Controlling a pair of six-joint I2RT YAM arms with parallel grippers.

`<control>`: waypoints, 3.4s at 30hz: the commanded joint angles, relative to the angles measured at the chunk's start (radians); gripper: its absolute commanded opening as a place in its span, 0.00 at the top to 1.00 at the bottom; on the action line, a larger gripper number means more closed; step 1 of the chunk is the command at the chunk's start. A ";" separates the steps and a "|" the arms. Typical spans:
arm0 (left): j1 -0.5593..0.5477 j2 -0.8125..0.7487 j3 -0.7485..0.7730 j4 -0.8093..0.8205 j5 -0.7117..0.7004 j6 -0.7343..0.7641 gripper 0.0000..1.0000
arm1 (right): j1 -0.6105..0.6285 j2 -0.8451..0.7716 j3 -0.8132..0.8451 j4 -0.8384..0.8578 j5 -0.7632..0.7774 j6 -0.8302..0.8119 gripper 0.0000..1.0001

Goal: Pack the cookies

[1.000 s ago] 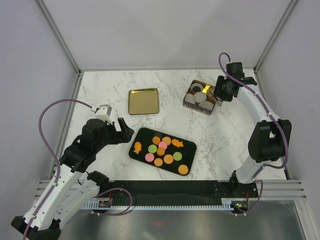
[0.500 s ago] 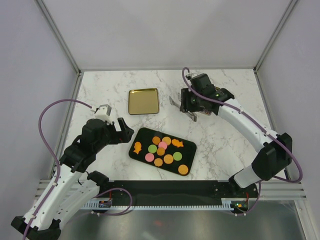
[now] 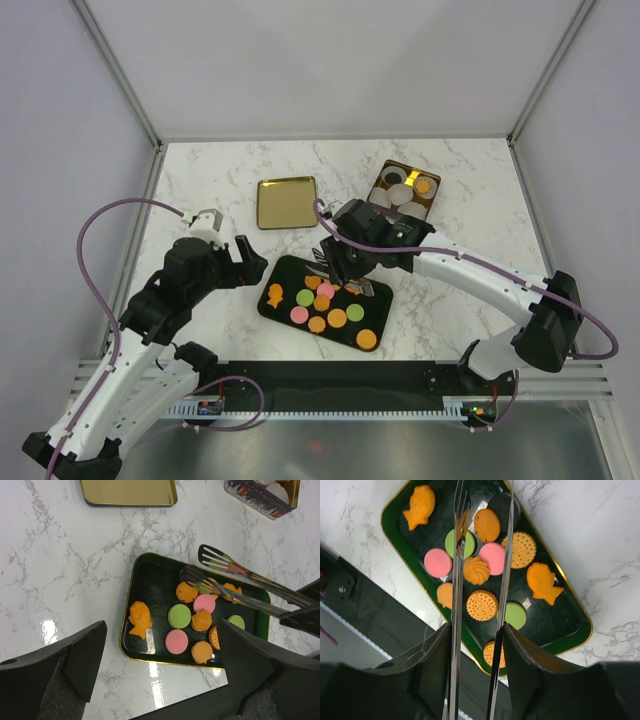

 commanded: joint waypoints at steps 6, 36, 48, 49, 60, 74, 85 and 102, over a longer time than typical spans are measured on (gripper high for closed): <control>0.001 -0.003 0.011 0.012 -0.023 0.020 0.01 | 0.095 -0.077 -0.010 -0.112 0.027 0.029 0.48; 0.001 -0.009 0.010 0.012 -0.012 0.020 0.01 | 0.228 0.001 0.039 -0.195 0.110 0.007 0.48; 0.001 -0.013 0.010 0.013 -0.011 0.020 0.01 | 0.233 0.013 0.018 -0.182 0.110 0.010 0.48; 0.001 -0.013 0.010 0.013 -0.011 0.020 0.01 | 0.233 0.015 0.017 -0.182 0.110 0.012 0.48; 0.001 -0.013 0.010 0.013 -0.011 0.018 0.01 | 0.253 0.021 -0.001 -0.184 0.113 0.015 0.48; 0.001 -0.013 0.008 0.012 -0.011 0.020 0.01 | 0.259 0.027 -0.015 -0.190 0.142 0.016 0.50; 0.001 -0.013 0.010 0.013 -0.011 0.018 0.01 | 0.259 0.007 0.036 -0.219 0.154 0.021 0.55; 0.001 -0.018 0.008 0.012 -0.011 0.018 0.01 | 0.242 -0.025 0.074 -0.244 0.177 0.036 0.56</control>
